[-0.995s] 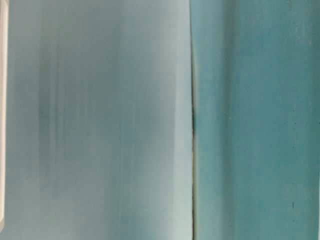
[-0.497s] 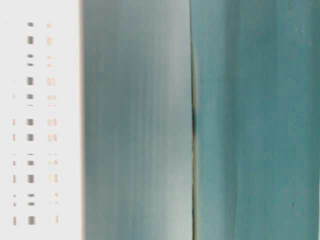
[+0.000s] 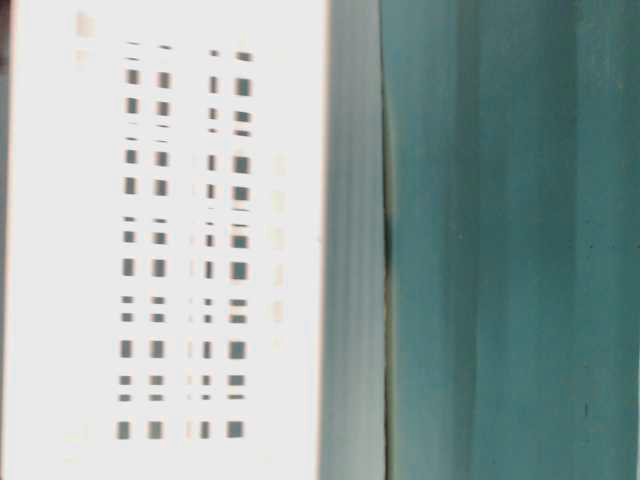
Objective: Lift the white basket with both hands.
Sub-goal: 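Lower the held basket back onto the table with both grippers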
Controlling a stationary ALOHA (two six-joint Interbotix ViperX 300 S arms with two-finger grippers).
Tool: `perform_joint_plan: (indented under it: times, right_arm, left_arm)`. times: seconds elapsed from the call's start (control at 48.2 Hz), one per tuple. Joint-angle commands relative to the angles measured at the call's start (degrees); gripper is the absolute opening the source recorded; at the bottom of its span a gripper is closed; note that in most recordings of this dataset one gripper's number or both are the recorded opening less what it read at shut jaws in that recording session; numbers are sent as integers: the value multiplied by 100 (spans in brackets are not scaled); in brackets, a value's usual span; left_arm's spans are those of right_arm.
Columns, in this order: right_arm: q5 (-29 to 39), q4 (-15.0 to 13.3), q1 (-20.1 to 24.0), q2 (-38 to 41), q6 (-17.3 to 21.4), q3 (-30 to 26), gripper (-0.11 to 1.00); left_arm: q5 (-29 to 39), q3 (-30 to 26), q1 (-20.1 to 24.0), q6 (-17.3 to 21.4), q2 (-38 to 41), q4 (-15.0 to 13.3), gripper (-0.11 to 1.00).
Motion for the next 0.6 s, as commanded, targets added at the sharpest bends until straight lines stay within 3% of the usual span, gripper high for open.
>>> perform_joint_plan:
  times: [0.0, 0.249, 0.58]
  right_arm:
    - [-378, 9, 35, 185, -167, 97, 18]
    - [-782, 18, -9, 527, -545, 343, 18]
    - [-826, 18, 0, 835, -563, 360, 18]
  left_arm:
    - [-220, 26, 70, 53, 123, 26, 6]
    - [-853, 457, 237, 35, 193, 26, 4]
    - [-1248, 738, 237, 70, 589, 26, 4]
